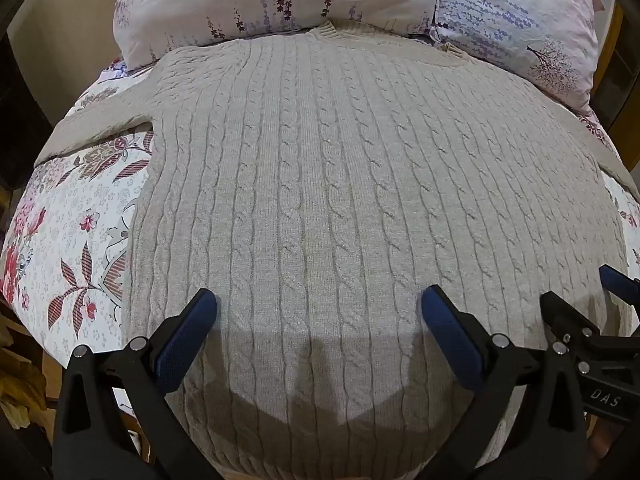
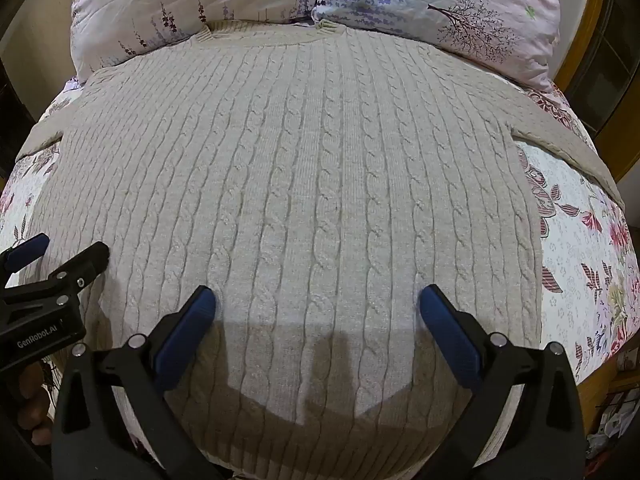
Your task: Fold small clothes
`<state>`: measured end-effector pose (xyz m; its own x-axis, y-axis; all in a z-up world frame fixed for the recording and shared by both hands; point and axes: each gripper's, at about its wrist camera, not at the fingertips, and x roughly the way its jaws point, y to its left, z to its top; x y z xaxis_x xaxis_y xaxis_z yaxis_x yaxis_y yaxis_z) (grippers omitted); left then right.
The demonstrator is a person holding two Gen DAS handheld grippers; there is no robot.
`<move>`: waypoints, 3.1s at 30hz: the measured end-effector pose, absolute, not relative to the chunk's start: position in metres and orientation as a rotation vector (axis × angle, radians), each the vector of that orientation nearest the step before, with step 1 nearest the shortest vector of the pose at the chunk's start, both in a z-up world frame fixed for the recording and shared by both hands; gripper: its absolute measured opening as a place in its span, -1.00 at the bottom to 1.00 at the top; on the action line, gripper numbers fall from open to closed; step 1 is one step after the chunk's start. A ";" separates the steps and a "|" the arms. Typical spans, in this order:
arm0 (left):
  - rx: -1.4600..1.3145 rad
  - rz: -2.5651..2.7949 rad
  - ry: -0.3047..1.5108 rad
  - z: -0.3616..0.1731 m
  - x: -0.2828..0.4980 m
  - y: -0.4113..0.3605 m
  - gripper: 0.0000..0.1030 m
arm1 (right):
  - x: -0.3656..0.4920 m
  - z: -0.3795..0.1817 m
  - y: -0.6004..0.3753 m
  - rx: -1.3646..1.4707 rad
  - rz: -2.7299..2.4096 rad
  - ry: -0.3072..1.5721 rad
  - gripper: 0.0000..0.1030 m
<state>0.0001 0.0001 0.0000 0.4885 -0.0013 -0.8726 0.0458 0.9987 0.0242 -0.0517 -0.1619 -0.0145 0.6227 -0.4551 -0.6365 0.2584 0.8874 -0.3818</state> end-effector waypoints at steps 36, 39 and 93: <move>0.047 -0.028 1.059 0.000 0.000 0.000 0.97 | -0.052 -0.014 -0.162 -0.263 -0.413 0.798 0.97; 0.047 -0.028 1.059 0.000 0.000 0.000 0.97 | -0.052 -0.015 -0.162 -0.263 -0.413 0.798 0.97; 0.048 -0.029 1.069 0.001 0.002 -0.002 0.97 | -0.055 -0.014 -0.165 -0.281 -0.379 0.758 0.97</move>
